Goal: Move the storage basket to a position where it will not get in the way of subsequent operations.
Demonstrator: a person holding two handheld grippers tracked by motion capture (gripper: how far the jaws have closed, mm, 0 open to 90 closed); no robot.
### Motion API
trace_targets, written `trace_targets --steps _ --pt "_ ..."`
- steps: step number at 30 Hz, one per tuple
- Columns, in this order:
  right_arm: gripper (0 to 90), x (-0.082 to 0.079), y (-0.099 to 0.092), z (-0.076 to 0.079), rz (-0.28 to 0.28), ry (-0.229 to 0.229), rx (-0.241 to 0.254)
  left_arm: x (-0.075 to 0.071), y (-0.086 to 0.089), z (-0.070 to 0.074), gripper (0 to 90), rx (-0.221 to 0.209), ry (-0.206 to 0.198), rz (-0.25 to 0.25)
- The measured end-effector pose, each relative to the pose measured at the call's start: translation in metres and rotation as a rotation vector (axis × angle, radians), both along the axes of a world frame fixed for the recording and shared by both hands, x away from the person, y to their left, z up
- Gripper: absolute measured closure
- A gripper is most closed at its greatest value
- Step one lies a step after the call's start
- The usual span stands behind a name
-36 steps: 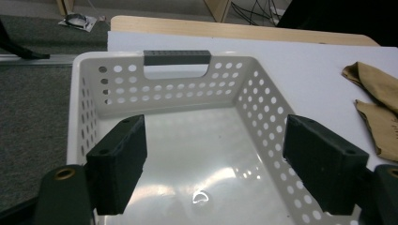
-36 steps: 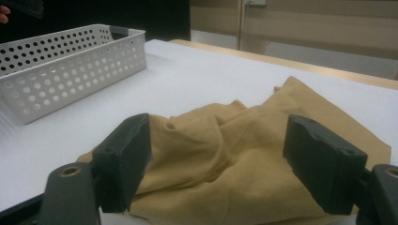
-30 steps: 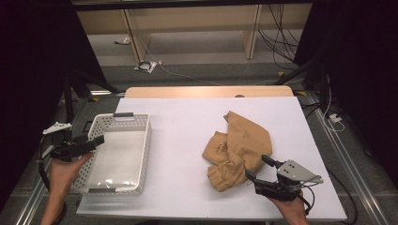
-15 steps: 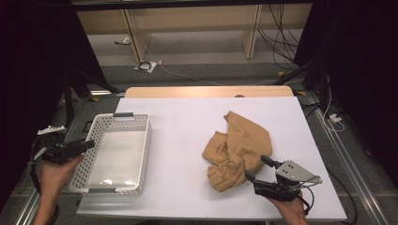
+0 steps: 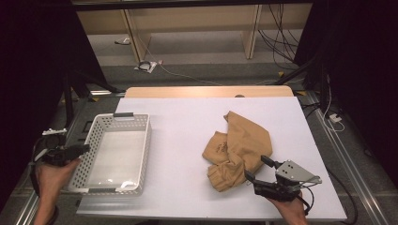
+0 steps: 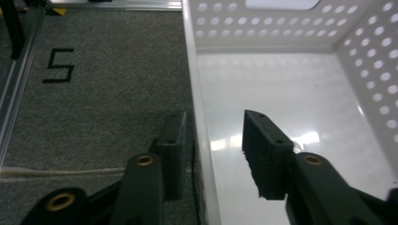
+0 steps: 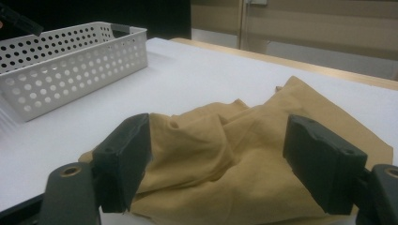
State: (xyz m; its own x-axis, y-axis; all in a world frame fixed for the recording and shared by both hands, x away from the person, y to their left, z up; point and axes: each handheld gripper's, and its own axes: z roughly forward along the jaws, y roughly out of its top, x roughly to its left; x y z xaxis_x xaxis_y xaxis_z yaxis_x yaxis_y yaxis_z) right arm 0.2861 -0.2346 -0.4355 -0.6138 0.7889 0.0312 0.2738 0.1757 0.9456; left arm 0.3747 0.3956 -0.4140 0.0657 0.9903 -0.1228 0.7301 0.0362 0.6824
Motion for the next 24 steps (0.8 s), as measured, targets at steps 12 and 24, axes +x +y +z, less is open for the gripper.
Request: trace_targets --steps 12,24 --pt "25.0 -0.0003 0.0001 0.0001 0.000 0.004 -0.003 0.0019 -0.0009 -0.0051 82.6 0.022 0.051 0.043" --pt "25.0 0.0011 0.0003 -0.0004 -0.003 0.002 -0.001 0.0064 -0.0071 -0.0067 84.9 -0.041 0.041 0.114"
